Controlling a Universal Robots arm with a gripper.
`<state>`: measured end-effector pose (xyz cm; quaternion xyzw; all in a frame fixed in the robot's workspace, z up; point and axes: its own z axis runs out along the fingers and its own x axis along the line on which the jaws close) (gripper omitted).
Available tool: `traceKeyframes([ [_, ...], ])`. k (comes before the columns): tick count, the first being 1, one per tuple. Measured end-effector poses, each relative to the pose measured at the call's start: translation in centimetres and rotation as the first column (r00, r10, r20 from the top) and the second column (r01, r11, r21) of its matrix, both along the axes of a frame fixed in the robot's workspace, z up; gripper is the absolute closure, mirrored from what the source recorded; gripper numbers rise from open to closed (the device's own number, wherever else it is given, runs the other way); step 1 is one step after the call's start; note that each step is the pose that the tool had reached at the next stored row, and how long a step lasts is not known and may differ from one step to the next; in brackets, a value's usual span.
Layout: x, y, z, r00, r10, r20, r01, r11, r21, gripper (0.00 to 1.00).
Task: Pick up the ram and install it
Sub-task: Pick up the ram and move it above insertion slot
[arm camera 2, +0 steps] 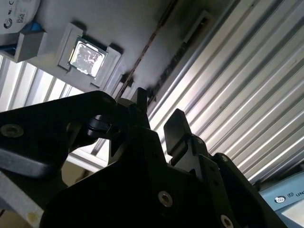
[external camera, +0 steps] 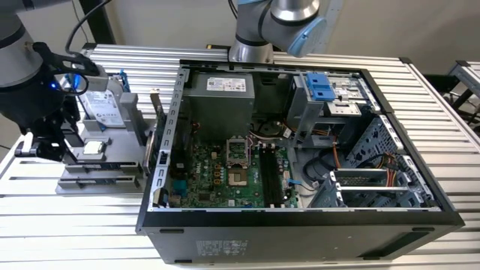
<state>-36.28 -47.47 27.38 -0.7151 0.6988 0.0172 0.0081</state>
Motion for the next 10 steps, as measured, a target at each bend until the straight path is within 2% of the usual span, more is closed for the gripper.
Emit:
traceKeyframes([
  [10, -0.03, 0.0, -1.52, 1.0, 0.0, -0.0002, 0.0, 1.0, -0.0051, 0.0],
])
